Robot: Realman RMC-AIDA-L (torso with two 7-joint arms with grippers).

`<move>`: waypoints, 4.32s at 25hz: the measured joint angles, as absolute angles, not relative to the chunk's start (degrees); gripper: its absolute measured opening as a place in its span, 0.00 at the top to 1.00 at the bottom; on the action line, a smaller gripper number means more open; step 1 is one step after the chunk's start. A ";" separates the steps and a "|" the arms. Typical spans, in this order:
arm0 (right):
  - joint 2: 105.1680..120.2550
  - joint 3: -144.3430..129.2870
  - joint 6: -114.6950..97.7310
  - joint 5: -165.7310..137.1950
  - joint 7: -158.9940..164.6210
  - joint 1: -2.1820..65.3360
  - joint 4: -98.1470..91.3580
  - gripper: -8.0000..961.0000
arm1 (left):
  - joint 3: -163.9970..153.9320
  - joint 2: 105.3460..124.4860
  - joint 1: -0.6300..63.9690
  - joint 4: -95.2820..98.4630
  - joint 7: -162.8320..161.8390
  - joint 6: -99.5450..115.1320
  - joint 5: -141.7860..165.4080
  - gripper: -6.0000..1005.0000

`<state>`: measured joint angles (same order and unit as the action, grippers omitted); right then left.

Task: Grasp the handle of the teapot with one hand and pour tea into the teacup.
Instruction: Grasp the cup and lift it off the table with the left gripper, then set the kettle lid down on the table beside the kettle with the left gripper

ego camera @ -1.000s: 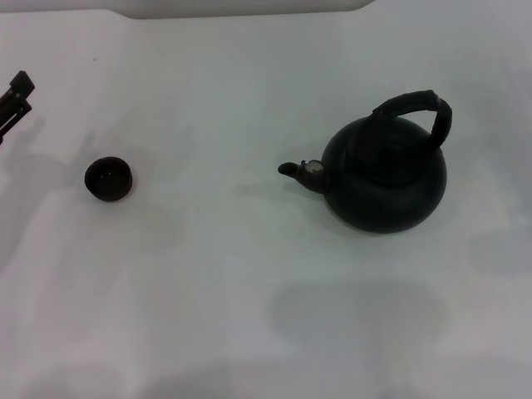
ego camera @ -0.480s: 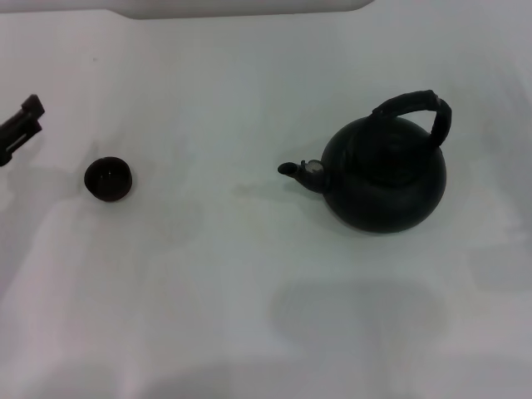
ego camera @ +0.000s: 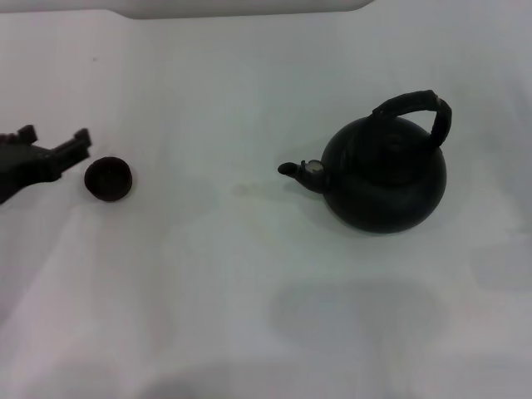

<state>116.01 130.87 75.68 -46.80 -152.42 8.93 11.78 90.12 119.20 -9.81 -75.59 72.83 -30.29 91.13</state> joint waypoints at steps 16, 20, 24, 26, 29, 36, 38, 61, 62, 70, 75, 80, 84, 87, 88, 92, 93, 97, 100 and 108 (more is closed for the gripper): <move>115.95 131.01 76.83 -46.56 -152.46 9.02 11.93 0.09 | 89.56 118.72 -1.59 -67.98 69.08 -34.55 93.60 0.13; 115.93 131.24 76.57 -46.55 -152.47 9.41 12.01 0.09 | 90.51 118.61 -1.05 -67.69 66.36 -35.62 95.46 0.13; 115.92 131.28 76.43 -46.51 -152.50 9.55 12.03 0.09 | 90.78 118.62 -0.37 -67.63 62.26 -35.74 100.36 0.13; 115.92 131.30 76.32 -46.49 -152.62 9.57 12.04 0.09 | 90.79 118.63 0.14 -67.59 60.03 -36.13 103.11 0.13; 115.92 131.31 76.28 -46.49 -152.96 9.58 12.04 0.09 | 90.79 118.67 0.57 -67.56 58.53 -36.80 104.85 0.13; 116.01 131.31 76.28 -46.49 -153.12 9.58 12.03 0.09 | 90.79 118.68 0.74 -67.69 57.96 -38.50 105.10 0.13; 116.02 131.31 76.28 -46.49 -153.13 9.58 12.02 0.09 | 90.79 118.65 0.79 -67.81 57.87 -38.84 105.13 0.13; 116.02 131.31 76.64 -46.39 -153.34 9.82 12.45 0.14 | 92.98 118.66 2.88 -65.10 58.44 -41.78 107.60 0.13; 116.01 131.31 76.64 -46.39 -153.35 9.92 12.47 0.15 | 92.99 118.66 2.95 -64.99 58.44 -41.81 107.60 0.13; 116.02 131.31 76.52 -46.40 -153.70 10.42 12.49 0.17 | 92.99 118.66 3.07 -65.48 58.38 -42.30 107.58 0.13; 116.01 131.31 76.36 -46.41 -154.17 10.47 12.48 0.17 | 92.98 118.64 3.14 -65.65 58.42 -42.84 107.58 0.22; 116.02 131.31 76.28 -46.41 -154.30 10.46 12.48 0.17 | 92.86 118.63 3.18 -65.89 58.36 -43.16 107.58 0.29; 116.01 131.31 76.28 -46.41 -154.82 10.45 12.48 0.17 | 92.82 118.64 3.17 -65.92 58.17 -43.53 107.58 0.31; 116.01 131.31 76.28 -46.41 -154.86 10.37 12.48 0.17 | 92.98 118.66 3.16 -65.91 58.11 -43.85 107.58 0.33; 116.00 131.31 76.28 -46.41 -154.86 10.33 12.48 0.17 | 92.98 118.68 3.16 -65.91 58.09 -43.87 107.58 0.33; 115.95 131.31 76.28 -46.41 -154.89 10.18 12.48 0.18 | 92.99 118.74 2.96 -66.82 58.09 -43.87 107.48 0.33; 115.94 131.31 76.28 -46.41 -154.90 10.17 12.48 0.18 | 92.99 118.76 2.88 -67.15 58.09 -43.87 107.47 0.33; 115.84 131.31 76.29 -46.41 -154.98 10.19 12.48 0.18 | 93.07 118.64 2.85 -68.46 58.25 -44.29 107.39 0.33; 115.84 131.31 76.27 -46.41 -155.05 10.35 12.48 0.18 | 94.62 118.53 4.50 -68.70 59.24 -46.54 107.28 0.33; 115.83 131.05 75.61 -46.41 -155.60 11.21 12.48 0.18 | 103.40 118.48 17.90 -58.36 66.38 -58.67 106.89 0.33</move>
